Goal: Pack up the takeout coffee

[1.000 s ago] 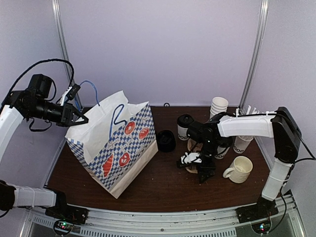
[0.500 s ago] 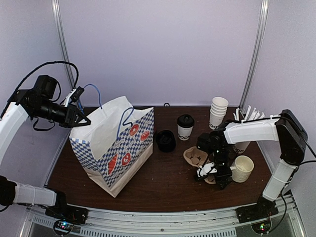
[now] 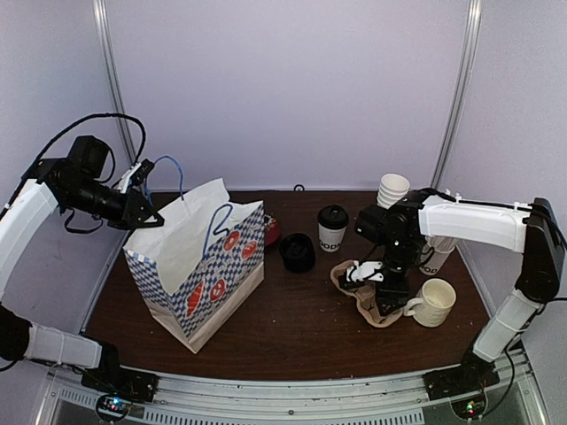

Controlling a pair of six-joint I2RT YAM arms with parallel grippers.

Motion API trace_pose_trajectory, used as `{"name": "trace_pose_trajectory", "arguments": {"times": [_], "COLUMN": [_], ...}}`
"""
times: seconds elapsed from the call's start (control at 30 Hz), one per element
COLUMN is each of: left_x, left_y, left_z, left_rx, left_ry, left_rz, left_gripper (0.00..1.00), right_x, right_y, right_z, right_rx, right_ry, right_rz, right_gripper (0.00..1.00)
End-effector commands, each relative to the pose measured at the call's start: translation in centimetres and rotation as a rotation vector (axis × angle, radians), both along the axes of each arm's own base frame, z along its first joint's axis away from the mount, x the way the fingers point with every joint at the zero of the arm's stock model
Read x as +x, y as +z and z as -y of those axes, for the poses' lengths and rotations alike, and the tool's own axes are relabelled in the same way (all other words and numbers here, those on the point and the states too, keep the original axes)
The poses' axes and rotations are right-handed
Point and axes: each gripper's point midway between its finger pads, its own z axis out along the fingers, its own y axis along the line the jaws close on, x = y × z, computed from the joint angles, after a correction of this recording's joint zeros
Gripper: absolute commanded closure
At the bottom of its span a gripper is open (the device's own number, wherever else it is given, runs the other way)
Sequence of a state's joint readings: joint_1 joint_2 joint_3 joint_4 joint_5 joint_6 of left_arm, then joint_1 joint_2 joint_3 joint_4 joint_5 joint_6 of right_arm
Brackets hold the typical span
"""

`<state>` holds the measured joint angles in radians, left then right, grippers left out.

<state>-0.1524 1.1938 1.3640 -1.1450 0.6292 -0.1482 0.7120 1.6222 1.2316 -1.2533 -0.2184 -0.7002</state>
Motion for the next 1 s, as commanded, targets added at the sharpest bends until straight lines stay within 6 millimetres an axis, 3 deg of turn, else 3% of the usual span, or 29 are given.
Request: {"name": "trace_pose_trajectory", "arguments": {"times": [0.0, 0.2, 0.37, 0.77, 0.97], "left_x": [1.1, 1.2, 1.1, 1.3, 1.5], "left_y": [0.9, 0.5, -0.1, -0.4, -0.6], "left_z": [0.0, -0.3, -0.4, -0.5, -0.6], "left_rx": [0.009, 0.031, 0.037, 0.048, 0.051], "left_ry": [0.004, 0.021, 0.027, 0.028, 0.031], "left_rz": [0.058, 0.058, 0.040, 0.038, 0.038], "left_gripper": [0.89, 0.86, 0.85, 0.85, 0.85], "right_x": [5.2, 7.7, 8.7, 8.6, 8.3], "right_y": [-0.5, -1.8, -2.6, -4.5, -4.5], "right_z": [-1.9, -2.3, -2.6, -2.5, -2.5], "right_rx": [0.034, 0.020, -0.004, -0.069, -0.071], "right_ry": [-0.264, -0.459, -0.540, -0.579, -0.583], "right_rz": [0.180, 0.165, 0.151, 0.096, 0.083], "right_gripper": [0.34, 0.39, 0.46, 0.49, 0.52]}}
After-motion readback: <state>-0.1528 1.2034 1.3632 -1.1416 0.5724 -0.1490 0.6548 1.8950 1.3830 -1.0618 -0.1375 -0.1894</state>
